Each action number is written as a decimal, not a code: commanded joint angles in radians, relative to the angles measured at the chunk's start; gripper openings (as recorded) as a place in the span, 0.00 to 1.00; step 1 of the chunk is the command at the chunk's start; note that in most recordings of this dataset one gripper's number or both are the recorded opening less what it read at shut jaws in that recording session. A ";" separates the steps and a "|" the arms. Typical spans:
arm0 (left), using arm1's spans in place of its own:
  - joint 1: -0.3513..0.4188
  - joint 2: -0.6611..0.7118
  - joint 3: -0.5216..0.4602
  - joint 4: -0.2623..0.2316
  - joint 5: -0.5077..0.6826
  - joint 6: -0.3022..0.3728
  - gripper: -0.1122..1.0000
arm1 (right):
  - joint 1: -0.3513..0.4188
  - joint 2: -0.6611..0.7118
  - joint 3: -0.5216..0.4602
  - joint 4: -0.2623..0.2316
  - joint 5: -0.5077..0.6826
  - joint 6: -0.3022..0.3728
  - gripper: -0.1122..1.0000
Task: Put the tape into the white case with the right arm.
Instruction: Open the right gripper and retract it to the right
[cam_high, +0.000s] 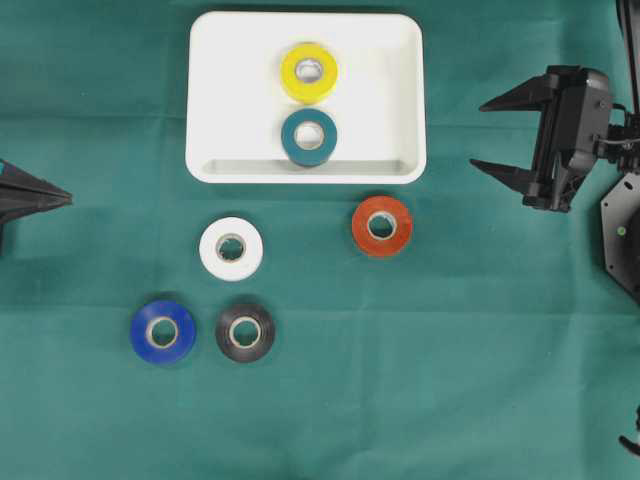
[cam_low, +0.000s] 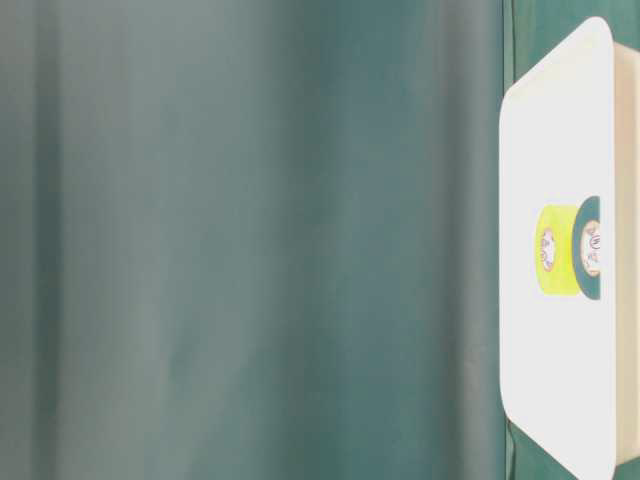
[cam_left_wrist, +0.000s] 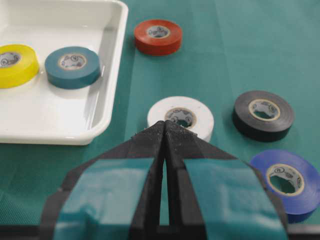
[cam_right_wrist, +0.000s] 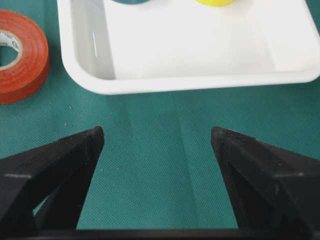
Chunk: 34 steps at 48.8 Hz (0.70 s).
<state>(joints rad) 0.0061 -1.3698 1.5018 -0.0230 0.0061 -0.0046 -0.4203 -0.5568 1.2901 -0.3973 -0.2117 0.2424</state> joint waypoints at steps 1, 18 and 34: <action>0.002 0.008 -0.012 0.000 -0.005 0.000 0.10 | 0.021 -0.005 -0.012 0.003 -0.018 0.002 0.70; 0.002 0.008 -0.012 0.000 -0.005 0.000 0.10 | 0.227 -0.005 -0.012 0.000 -0.015 0.002 0.70; 0.002 0.008 -0.012 0.000 -0.005 0.000 0.10 | 0.305 -0.003 -0.012 0.002 -0.012 0.002 0.70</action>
<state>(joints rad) 0.0061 -1.3698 1.5018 -0.0230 0.0077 -0.0046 -0.1197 -0.5584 1.2916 -0.3973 -0.2194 0.2424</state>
